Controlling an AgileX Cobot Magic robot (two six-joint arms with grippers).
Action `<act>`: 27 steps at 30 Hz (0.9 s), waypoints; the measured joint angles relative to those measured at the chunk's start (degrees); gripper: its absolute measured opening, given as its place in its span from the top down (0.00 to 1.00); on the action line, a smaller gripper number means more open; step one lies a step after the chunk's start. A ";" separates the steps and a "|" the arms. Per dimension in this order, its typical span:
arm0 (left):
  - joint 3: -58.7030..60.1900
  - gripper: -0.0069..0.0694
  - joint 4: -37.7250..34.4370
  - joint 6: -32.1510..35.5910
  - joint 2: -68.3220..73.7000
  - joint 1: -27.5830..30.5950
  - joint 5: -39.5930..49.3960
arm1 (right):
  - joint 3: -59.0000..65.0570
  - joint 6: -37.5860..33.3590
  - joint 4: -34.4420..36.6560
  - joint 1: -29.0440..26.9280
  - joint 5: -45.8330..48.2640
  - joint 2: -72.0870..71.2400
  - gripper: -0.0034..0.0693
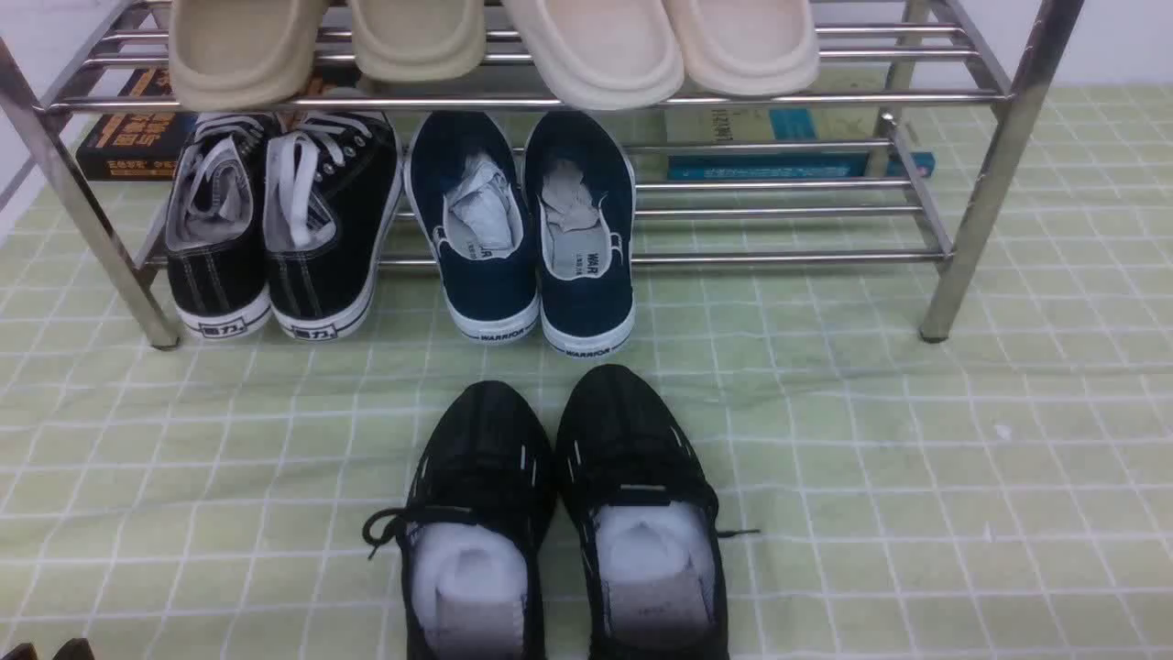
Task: Take the shoes off the shelf with your hand from the green coffee tablecloth.
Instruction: 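Grasp the leftmost shoe on the bottom shelf of the shoe rack with the left gripper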
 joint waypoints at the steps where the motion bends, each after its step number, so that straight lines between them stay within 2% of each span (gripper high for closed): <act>1: 0.00 0.59 0.00 0.00 0.00 0.00 0.00 | 0.00 0.00 0.00 0.00 0.00 0.00 0.63; 20: 0.00 0.59 0.07 0.00 0.00 0.00 0.00 | 0.00 0.00 0.00 0.00 0.00 0.00 0.63; 27: 0.00 0.59 2.19 0.00 0.00 0.00 0.06 | 0.00 0.00 0.00 0.00 0.00 0.00 0.63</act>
